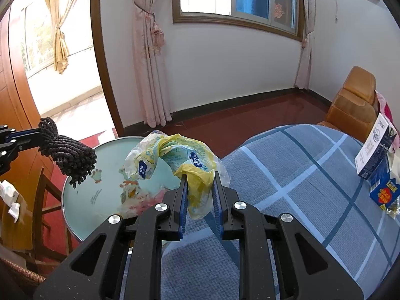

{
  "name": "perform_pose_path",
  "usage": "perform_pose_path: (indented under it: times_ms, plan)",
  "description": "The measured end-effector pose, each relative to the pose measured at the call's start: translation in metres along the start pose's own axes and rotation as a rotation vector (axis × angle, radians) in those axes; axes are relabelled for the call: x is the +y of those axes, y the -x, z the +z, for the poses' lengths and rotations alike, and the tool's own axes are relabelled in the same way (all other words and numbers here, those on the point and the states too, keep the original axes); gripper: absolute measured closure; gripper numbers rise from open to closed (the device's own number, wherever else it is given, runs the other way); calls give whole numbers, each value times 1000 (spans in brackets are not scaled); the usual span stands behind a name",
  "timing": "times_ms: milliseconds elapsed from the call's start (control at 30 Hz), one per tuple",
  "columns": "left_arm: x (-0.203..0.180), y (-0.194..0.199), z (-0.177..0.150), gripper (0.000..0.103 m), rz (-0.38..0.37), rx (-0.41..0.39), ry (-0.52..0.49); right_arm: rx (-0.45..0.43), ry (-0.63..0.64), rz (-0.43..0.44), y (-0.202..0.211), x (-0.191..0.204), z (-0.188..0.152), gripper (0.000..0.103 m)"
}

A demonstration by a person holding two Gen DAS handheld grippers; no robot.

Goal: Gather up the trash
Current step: 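Carry the black mesh bundle and yellow plastic bag over the bin, then open both grippers to drop the mesh bundle and yellow bag into the bin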

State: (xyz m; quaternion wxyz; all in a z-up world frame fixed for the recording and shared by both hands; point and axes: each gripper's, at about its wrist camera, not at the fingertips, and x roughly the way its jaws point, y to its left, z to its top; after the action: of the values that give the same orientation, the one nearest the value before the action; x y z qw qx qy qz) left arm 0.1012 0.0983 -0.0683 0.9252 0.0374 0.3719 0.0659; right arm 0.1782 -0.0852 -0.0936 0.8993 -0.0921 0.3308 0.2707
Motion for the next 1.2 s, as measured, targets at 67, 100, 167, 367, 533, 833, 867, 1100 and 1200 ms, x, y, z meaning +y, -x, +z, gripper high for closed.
perform_pose_path:
  times_ms: [67,100,167,367,533,833,867,1100,1200]
  plan:
    - [-1,-1,-1,93,1,2,-4,-3,4,1,1,2,0,84]
    - [-1,-1,-2,93,1,3,-6,-3,7,1,1,2,1,84]
    - [-2,-2,-4,93,3,6,-10,-4,14,0,1,4,1,84]
    - [2,0,-3,93,12,5,-2,-2,28,1,-1,8,1,84]
    - [4,1,-4,93,20,7,6,0,34,4,-3,10,2,84]
    - [6,1,-4,93,24,6,15,8,41,6,-7,13,0,84]
    - [6,1,-4,93,24,6,15,9,41,6,-7,12,0,84]
    - [6,2,-4,93,21,10,16,7,42,5,-7,13,-1,84]
    - [7,2,-4,93,21,9,16,8,42,5,-7,14,-1,84]
